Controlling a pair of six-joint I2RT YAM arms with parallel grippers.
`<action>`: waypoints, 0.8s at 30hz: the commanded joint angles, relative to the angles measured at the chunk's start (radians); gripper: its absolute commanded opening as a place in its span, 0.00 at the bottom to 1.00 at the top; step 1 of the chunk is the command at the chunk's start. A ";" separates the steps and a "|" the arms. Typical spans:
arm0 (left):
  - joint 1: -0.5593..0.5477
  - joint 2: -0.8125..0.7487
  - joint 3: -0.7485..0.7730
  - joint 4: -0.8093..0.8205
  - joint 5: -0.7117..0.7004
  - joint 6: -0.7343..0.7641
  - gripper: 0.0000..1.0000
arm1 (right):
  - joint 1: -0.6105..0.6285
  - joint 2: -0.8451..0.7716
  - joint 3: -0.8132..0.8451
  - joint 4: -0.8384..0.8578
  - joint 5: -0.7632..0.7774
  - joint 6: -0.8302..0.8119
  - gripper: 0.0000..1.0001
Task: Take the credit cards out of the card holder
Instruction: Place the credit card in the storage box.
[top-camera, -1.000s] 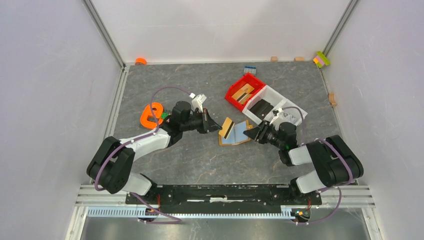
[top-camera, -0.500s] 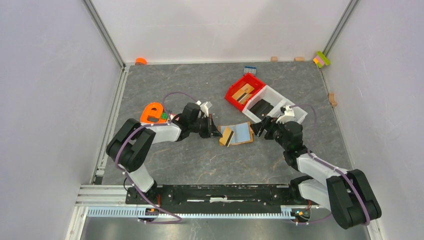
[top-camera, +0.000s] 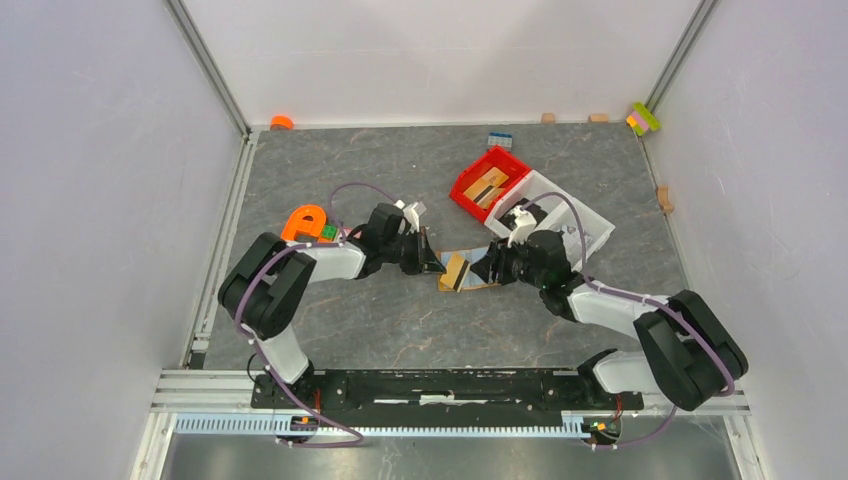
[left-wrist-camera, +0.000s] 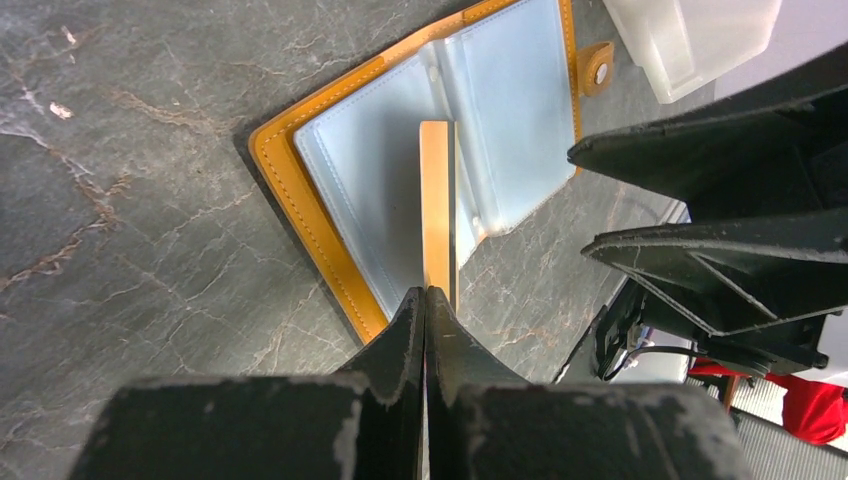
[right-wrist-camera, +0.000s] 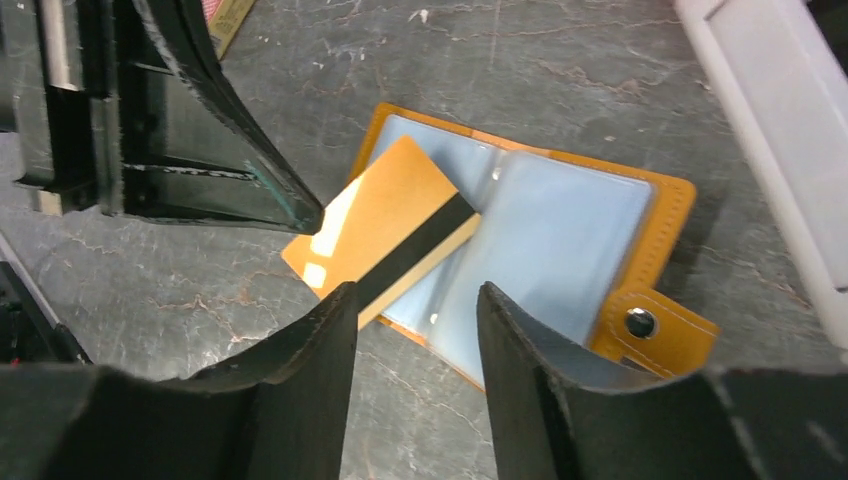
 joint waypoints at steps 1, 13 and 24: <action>-0.001 0.016 0.035 0.003 0.019 0.015 0.02 | 0.037 0.016 0.070 -0.058 0.042 -0.063 0.48; -0.002 0.024 0.039 -0.002 0.026 0.015 0.02 | 0.067 0.071 0.110 -0.102 0.039 -0.058 0.38; -0.004 0.038 0.048 -0.003 0.043 0.011 0.02 | 0.070 0.239 0.160 -0.087 -0.021 -0.041 0.32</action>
